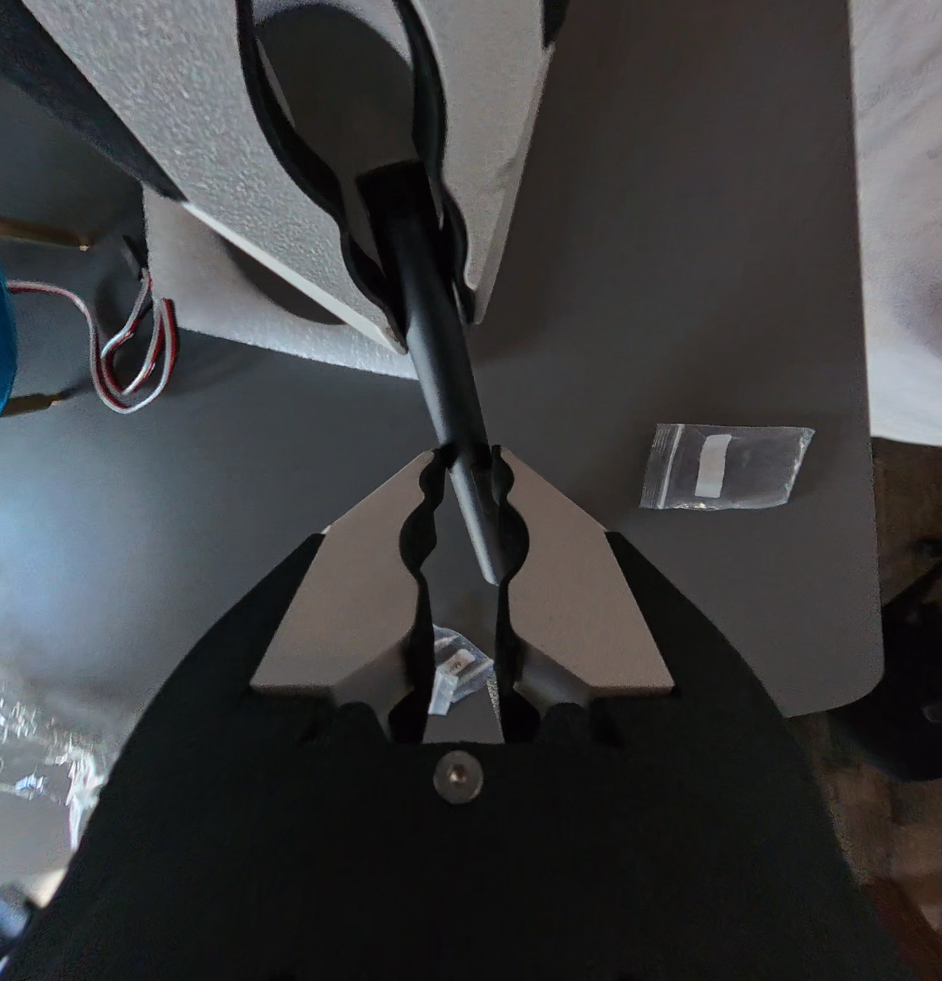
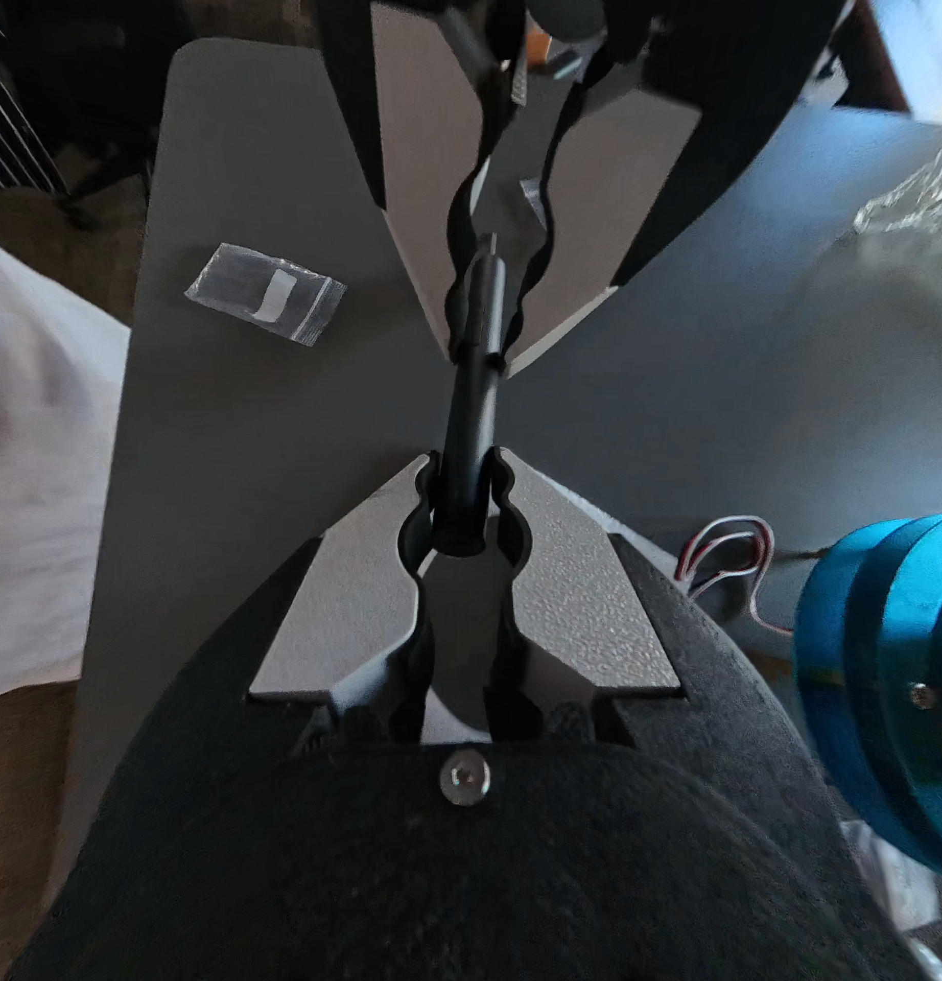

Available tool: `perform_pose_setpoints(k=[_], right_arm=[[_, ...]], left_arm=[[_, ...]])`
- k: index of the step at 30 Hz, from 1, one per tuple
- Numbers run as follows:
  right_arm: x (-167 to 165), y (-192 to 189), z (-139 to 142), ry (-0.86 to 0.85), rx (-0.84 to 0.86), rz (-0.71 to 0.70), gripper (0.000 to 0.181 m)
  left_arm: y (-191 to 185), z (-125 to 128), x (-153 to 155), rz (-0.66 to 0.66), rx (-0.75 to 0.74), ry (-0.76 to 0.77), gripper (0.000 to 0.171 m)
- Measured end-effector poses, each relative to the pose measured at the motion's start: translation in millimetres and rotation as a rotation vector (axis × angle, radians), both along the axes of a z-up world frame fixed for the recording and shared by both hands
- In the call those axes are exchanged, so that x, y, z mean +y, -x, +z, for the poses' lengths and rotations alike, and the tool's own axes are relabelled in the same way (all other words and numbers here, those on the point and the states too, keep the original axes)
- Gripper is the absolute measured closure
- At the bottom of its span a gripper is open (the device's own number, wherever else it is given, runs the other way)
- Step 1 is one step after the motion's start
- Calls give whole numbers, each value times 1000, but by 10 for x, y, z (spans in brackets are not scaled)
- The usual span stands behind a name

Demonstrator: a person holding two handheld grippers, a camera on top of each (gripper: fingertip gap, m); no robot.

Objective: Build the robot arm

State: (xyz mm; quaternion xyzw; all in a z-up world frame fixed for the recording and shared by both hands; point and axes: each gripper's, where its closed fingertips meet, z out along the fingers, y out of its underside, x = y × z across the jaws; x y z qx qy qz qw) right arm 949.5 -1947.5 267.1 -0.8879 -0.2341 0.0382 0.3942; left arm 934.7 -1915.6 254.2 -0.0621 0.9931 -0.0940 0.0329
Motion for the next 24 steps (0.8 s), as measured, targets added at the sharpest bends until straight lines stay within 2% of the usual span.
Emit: perform_pose_setpoints(k=[4,6,10,13,17,20,21,24], right_arm=[[-29,-9,-65,40,146,-145,165],[-41,-8,-110,31,158,-208,165],[-62,11,-187,35,128,-278,165],[-5,17,-224,39,93,-320,164],[46,-32,-229,14,-63,-348,166],[108,-47,-145,-65,-130,-386,166],[119,-52,-121,-83,-146,-408,166],[108,-91,-81,-133,-247,-480,166]], left_arm=[[-32,-27,-34,-73,26,153,156],[-39,-29,-54,-94,39,229,156],[-34,-23,-63,-137,47,270,157],[-64,16,-113,-181,-11,281,157],[-95,8,-71,-221,-99,229,157],[-104,36,-43,-230,-171,237,157],[-122,76,-42,-210,-192,265,154],[-176,404,11,-35,-191,474,119]])
